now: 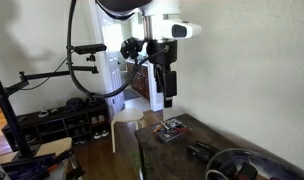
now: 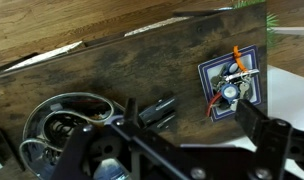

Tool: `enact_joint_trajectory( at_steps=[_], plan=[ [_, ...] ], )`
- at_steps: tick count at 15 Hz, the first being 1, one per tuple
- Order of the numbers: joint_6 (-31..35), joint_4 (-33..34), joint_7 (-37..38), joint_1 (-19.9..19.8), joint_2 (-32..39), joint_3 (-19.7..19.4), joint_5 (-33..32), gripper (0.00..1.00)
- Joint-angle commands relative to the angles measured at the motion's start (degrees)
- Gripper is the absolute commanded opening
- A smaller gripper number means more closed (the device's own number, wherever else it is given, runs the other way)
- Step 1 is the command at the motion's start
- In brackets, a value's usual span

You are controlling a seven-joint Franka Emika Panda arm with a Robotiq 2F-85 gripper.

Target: Take the object and put it on the tray

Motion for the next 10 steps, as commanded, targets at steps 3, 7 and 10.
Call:
enact_joint_trajectory(
  at_steps=[3, 7, 10],
  plan=[
    [3.37, 1.06, 10.3, -0.84, 6.25, 2.49, -2.47, 1.0],
    [2.15, 0.46, 7.05, -0.65, 5.32, 2.05, -1.46, 1.0],
    [2.15, 0.69, 7.05, -0.66, 5.26, 2.05, -1.46, 1.0]
  ],
)
